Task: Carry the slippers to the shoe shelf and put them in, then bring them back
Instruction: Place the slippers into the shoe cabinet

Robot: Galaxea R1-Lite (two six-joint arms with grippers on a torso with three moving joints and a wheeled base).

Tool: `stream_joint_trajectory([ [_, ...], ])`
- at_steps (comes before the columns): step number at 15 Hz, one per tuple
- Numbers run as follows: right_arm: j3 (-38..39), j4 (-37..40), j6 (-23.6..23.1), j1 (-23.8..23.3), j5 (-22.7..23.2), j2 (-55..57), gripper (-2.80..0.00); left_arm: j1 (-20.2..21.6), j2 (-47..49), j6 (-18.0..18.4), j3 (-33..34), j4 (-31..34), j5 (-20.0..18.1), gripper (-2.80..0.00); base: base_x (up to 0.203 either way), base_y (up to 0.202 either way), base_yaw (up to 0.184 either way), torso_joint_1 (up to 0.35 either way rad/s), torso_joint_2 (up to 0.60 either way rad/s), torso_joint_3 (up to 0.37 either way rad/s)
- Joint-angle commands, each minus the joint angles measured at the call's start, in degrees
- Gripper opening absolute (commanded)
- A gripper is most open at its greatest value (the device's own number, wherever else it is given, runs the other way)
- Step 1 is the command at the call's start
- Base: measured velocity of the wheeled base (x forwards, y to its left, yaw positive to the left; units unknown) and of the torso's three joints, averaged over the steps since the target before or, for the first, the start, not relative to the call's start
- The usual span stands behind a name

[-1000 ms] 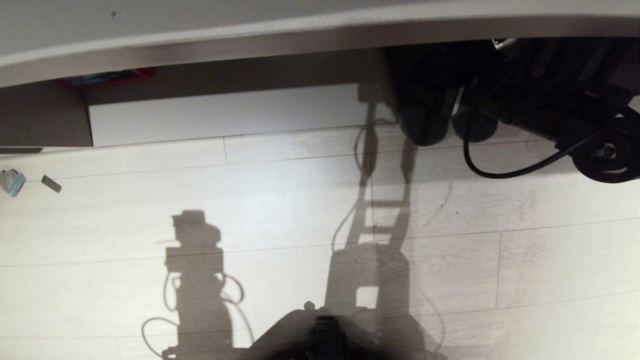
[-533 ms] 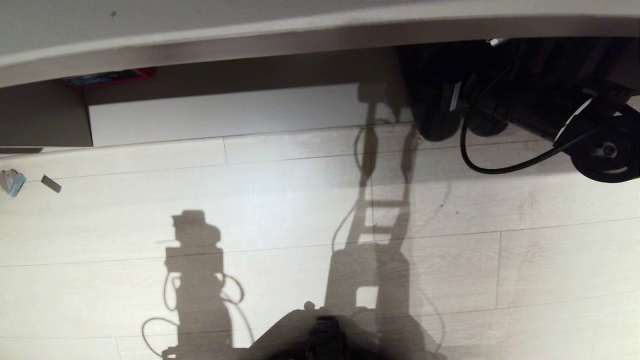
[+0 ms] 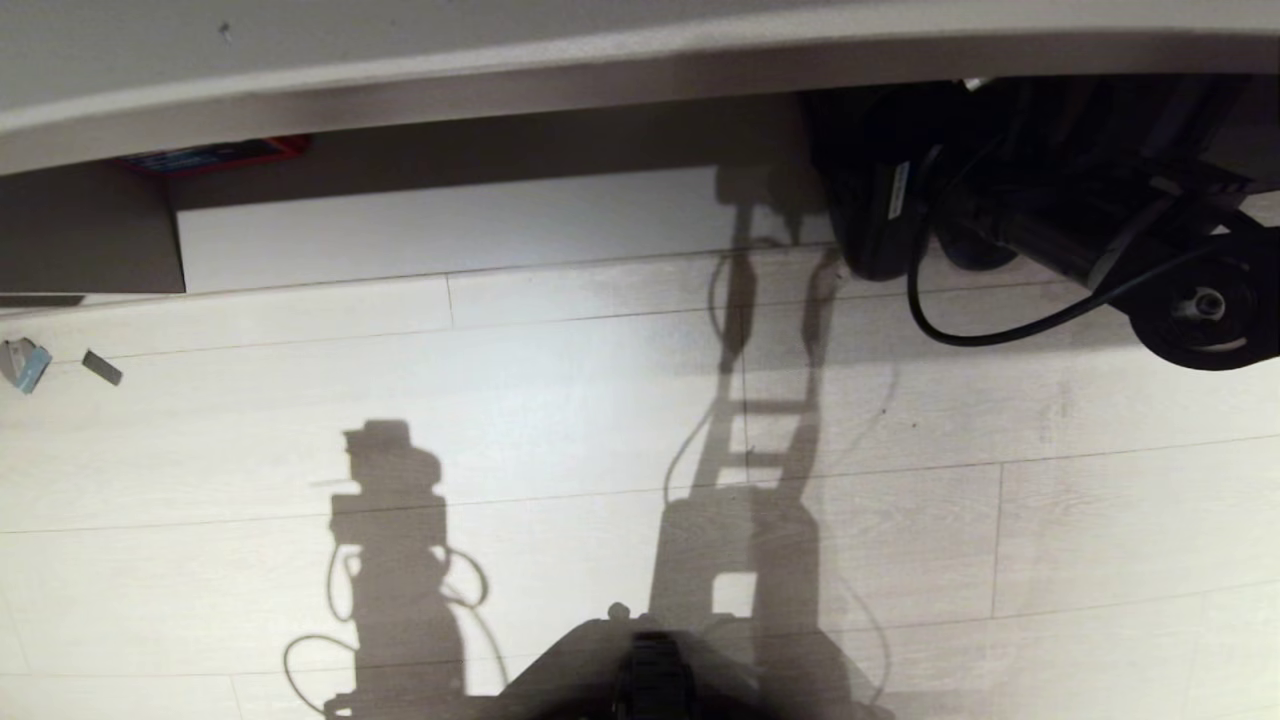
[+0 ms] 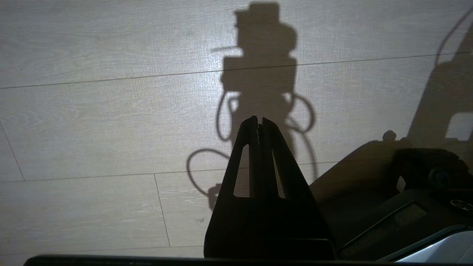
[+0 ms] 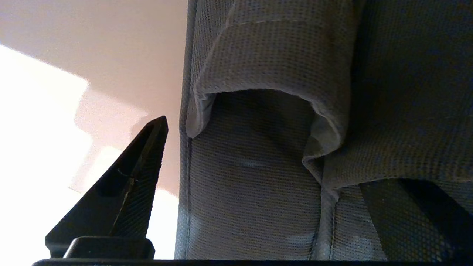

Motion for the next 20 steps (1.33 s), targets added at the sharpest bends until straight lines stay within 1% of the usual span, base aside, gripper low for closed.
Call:
stream_joint_trajectory([
  [1,0.1,-0.3,-0.2,1.1,-1.6,-0.2,0.00,0.0,0.0,0.0,0.4,0.0,0.0,-2.80,0.000,0.000,0.000,0.000,0.00,0.000],
  [2,0.1,-1.0,-0.1,1.5,-3.2,-0.2,0.00,0.0,0.0,0.0,0.4,0.0,0.0,-2.80,0.000,0.000,0.000,0.000,0.00,0.000],
  [4,0.4,-5.0,-0.2,2.6,-7.3,0.1,0.00,0.0,0.0,0.0,0.4,0.0,0.0,-2.80,0.000,0.000,0.000,0.000,0.00,0.000],
  [6,0.6,-6.5,-0.3,3.2,-10.3,0.1,0.00,0.0,0.0,-0.1,0.4,0.0,0.0,-2.80,0.000,0.000,0.000,0.000,0.00,0.000],
  [11,2.4,-7.3,-0.3,4.1,-12.7,0.0,0.00,0.0,0.0,-0.1,0.4,0.0,0.0,-2.80,0.000,0.000,0.000,0.000,0.00,0.000],
  [14,4.2,-7.1,-0.3,4.1,-14.9,-0.1,0.00,0.0,0.0,-0.1,0.4,0.0,0.0,-2.80,0.000,0.000,0.000,0.000,0.00,0.000],
  [20,5.9,-7.7,-0.3,4.1,-15.9,-1.5,0.00,0.0,0.0,-0.1,0.4,0.0,0.0,-2.80,0.000,0.000,0.000,0.000,0.00,0.000],
])
